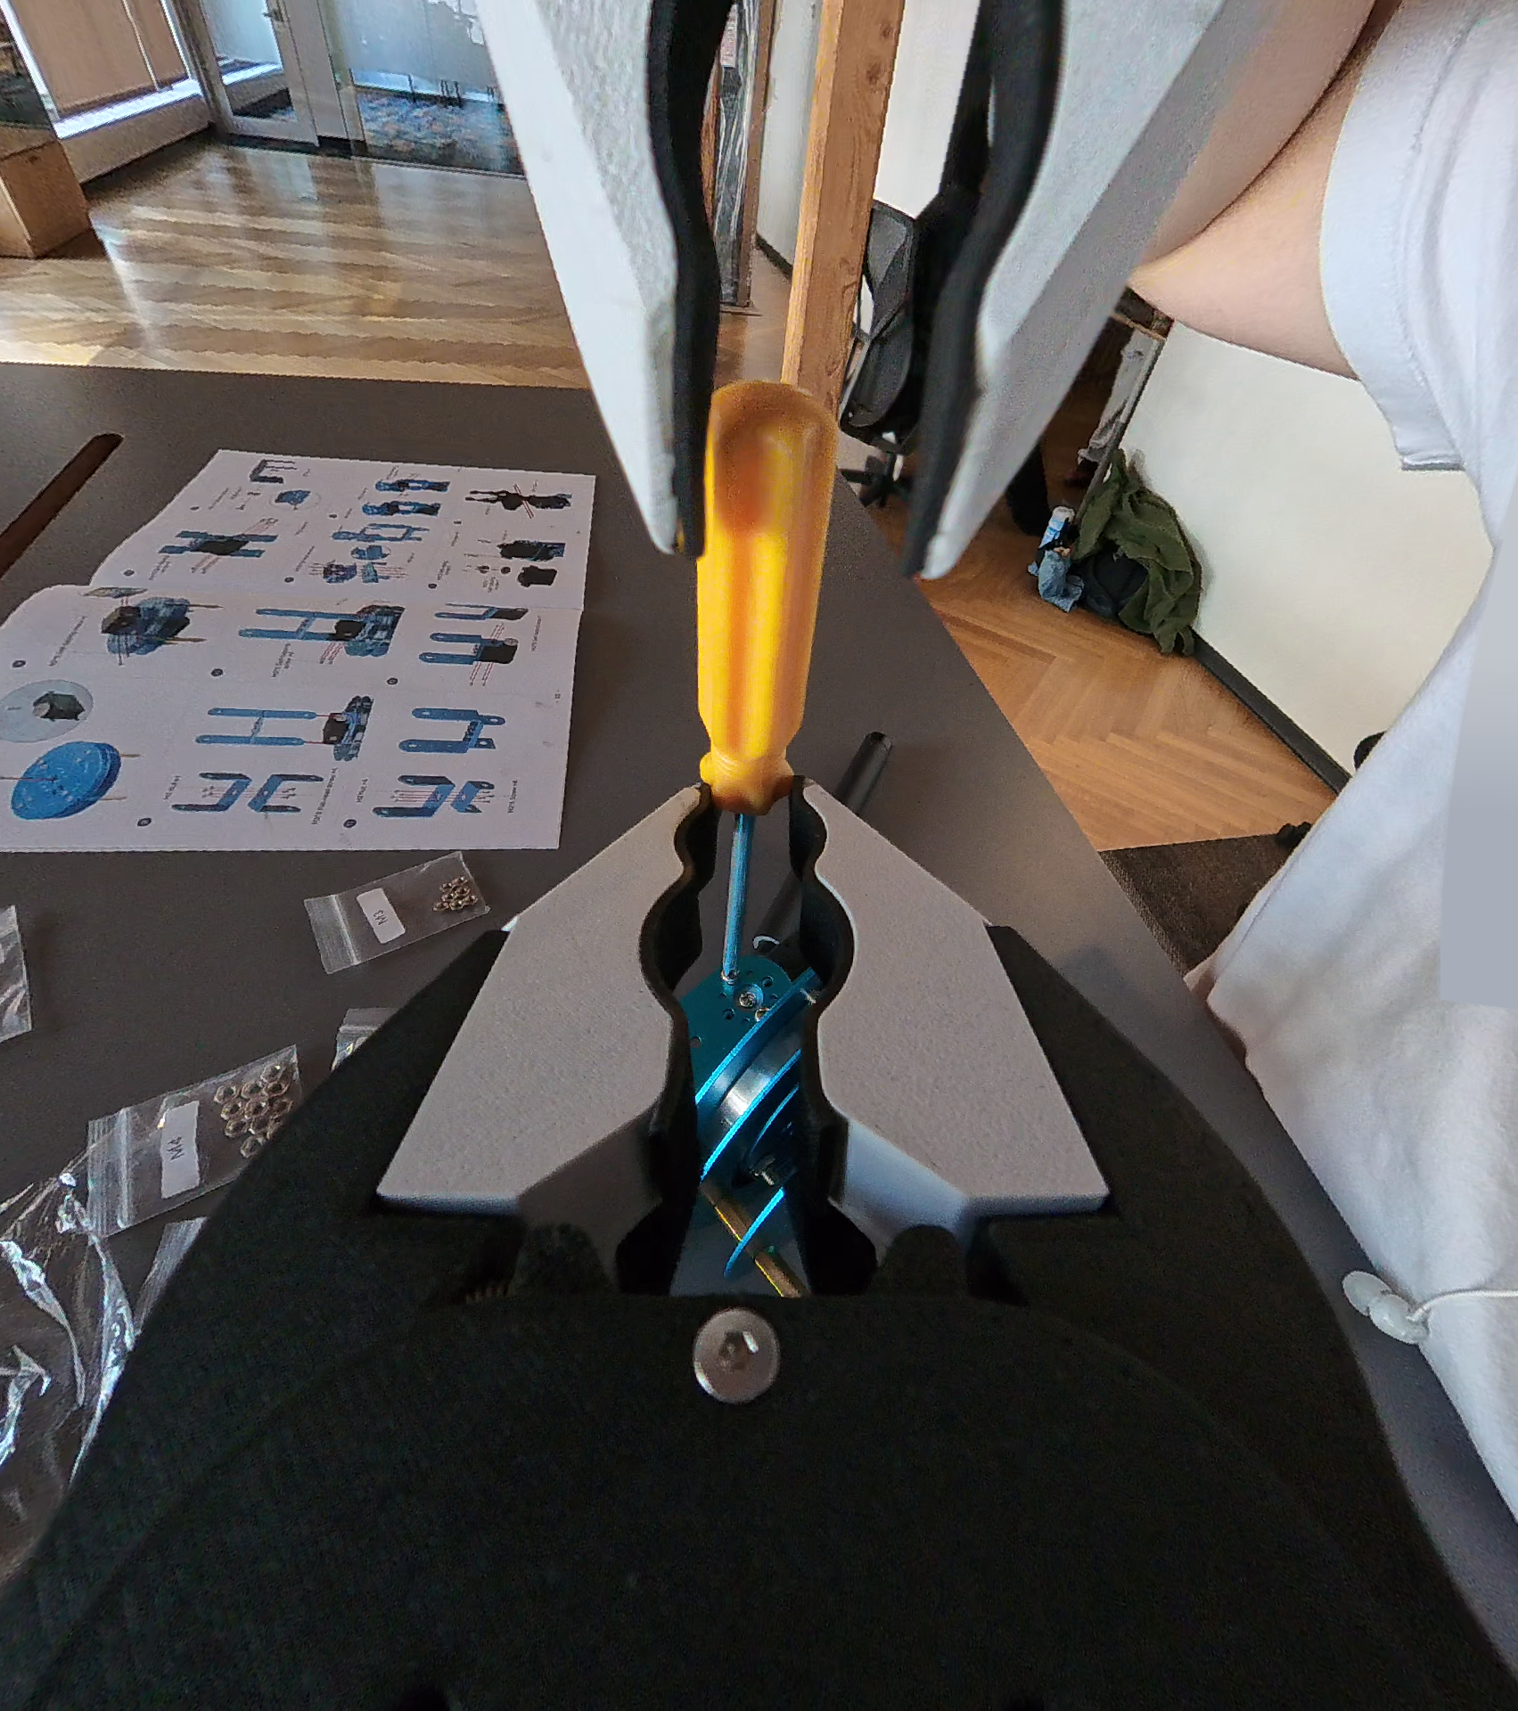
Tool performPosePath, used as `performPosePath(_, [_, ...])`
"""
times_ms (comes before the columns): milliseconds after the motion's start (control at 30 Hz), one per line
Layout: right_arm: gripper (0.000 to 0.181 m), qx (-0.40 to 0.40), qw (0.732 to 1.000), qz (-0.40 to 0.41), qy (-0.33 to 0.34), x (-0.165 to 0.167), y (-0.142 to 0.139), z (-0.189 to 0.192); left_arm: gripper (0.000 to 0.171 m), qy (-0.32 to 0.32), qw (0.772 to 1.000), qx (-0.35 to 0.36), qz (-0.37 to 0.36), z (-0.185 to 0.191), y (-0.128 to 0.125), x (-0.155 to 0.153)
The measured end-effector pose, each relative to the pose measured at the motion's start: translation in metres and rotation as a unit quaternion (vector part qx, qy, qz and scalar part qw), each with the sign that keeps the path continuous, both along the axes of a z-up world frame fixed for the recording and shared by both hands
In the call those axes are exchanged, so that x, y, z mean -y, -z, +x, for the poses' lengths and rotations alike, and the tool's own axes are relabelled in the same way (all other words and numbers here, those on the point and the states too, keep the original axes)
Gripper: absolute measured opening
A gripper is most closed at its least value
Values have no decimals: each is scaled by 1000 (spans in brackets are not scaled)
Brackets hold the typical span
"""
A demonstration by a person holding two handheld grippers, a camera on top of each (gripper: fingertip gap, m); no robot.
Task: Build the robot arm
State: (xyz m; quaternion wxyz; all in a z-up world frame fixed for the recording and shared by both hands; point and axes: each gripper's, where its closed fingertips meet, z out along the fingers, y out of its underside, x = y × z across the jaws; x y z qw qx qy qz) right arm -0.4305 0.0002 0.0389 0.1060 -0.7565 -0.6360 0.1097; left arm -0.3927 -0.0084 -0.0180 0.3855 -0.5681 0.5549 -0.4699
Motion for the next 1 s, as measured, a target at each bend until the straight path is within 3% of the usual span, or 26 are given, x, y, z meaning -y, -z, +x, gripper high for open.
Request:
performPosePath(200, [15,-28,998,-5,-58,-1,3,2,14,0,1000,-3,3,1,0,1])
performPosePath(433, [16,-28,998,18,46,-10,4,1,14,-9,1000,-6,5,-2,-1,-3])
performPosePath(633, [25,-33,999,25,-9,-5,2,-2,14,-7,1000,-11,10,0,-4,0])
performPosePath(800, [0,-37,999,11,-10,-4,3,-3,14,-6,1000,-12,15,2,-5,2])
performPosePath(867, [0,-38,999,13,20,-6,5,-4,14,-5,1000,-14,13,1,-4,2])
performPosePath(967, [0,-36,998,44,-5,-5,4,-4,14,-5,1000,-14,15,2,-4,2])
performPosePath(1000, [10,-46,997,61,-15,-8,0,-6,14,-6,1000,-14,15,2,-5,1])
